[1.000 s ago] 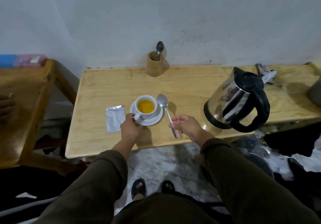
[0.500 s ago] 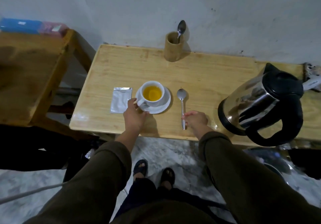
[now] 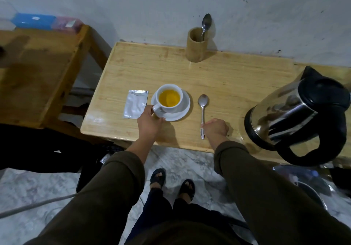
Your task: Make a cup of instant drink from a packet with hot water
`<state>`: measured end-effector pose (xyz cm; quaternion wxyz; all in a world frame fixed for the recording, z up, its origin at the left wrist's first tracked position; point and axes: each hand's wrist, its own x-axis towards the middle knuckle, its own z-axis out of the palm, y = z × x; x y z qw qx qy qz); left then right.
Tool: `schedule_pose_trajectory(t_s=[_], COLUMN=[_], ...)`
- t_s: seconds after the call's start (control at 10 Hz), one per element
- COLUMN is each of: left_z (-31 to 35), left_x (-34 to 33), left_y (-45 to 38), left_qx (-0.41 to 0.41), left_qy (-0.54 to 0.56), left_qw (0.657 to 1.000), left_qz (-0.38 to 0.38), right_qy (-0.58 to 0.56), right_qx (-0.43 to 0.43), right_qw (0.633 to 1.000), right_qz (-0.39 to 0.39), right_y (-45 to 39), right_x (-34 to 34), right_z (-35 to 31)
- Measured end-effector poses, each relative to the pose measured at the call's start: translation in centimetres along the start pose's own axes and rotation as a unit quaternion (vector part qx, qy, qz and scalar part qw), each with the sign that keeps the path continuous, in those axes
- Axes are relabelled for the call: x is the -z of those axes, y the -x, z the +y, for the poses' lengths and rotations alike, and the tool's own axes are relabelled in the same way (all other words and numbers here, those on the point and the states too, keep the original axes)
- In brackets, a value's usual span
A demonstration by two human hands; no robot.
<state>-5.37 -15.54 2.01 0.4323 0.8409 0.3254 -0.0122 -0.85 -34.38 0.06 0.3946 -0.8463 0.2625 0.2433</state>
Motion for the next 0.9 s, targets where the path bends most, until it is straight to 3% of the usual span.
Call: schedule_pose_trajectory(t_s=[0.6,0.8,0.9], left_z=[-0.1,-2.5,-5.5], left_x=[1.5,3.1,4.3], left_y=[0.1,0.6,2.4], left_qx=[-0.028,-0.066,-0.075], left_qy=[0.018,0.033,0.027], left_qw=[0.999,0.996,0.995], left_qz=[-0.033,-0.05,-0.059], right_qy=[0.118,-0.036,-0.052], right_qx=[-0.016,0.06,0.104], right_qw=[0.988,0.992,0.993], right_qz=[0.102,0.1,0.034], right_y=[2.6,5.6,10.2], right_x=[0.2,-1.2,-1.9], right_z=[-1.4,-0.3,1.9])
